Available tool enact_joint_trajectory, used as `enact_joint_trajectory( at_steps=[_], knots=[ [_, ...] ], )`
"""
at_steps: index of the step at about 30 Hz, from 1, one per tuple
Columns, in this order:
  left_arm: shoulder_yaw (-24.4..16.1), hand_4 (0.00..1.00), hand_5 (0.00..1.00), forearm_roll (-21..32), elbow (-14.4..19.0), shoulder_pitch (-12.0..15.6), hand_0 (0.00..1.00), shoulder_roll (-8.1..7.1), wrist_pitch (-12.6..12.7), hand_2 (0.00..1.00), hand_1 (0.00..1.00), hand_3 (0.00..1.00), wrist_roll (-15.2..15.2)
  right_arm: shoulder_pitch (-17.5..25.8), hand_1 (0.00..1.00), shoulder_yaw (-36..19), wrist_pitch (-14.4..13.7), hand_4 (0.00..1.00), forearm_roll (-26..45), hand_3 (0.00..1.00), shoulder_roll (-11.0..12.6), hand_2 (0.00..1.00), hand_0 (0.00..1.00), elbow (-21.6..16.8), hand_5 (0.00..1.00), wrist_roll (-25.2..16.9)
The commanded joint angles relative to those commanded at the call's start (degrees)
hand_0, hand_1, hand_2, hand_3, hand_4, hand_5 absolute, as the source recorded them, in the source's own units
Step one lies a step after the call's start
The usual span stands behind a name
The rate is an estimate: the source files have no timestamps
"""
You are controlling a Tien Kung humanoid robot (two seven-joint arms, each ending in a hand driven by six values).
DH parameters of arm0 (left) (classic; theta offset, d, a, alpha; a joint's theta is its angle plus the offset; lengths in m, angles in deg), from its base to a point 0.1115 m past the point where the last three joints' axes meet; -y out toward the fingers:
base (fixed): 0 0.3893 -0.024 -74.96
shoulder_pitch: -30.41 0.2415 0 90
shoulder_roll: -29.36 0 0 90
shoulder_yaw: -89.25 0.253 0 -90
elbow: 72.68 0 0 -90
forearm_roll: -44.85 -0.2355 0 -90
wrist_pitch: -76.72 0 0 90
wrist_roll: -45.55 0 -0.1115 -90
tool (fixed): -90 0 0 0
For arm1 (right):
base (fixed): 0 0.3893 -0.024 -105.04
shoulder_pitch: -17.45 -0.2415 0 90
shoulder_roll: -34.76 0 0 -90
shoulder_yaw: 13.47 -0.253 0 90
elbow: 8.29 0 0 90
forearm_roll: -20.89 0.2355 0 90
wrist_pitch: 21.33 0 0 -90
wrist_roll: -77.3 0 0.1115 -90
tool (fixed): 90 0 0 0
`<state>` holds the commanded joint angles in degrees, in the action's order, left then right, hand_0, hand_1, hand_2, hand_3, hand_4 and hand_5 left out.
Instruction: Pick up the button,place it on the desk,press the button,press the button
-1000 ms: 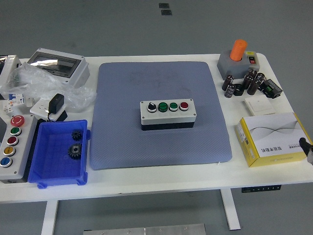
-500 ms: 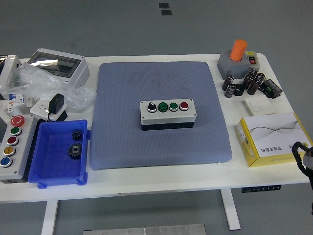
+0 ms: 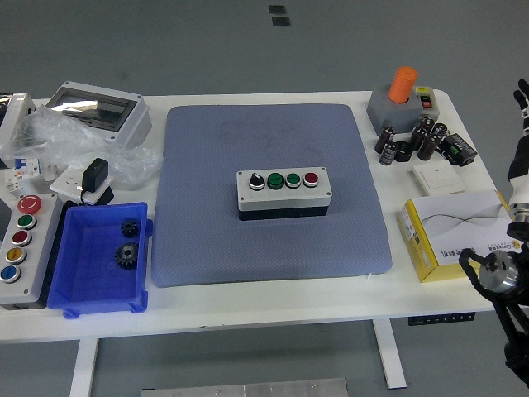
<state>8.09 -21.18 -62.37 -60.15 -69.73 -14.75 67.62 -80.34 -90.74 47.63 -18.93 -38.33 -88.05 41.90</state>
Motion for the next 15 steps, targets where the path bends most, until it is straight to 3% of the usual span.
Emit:
enact_joint_trajectory(
  at_steps=[15],
  knots=[
    [1.04,0.606,0.227,2.05,0.0,0.96,0.647,0.35,0.38,0.556,0.655,0.618,-0.08,-0.91,0.737,3.61,1.66,0.998,-1.28,0.764,-0.31,0.769,0.81,0.62,0.998,2.47]
  ],
)
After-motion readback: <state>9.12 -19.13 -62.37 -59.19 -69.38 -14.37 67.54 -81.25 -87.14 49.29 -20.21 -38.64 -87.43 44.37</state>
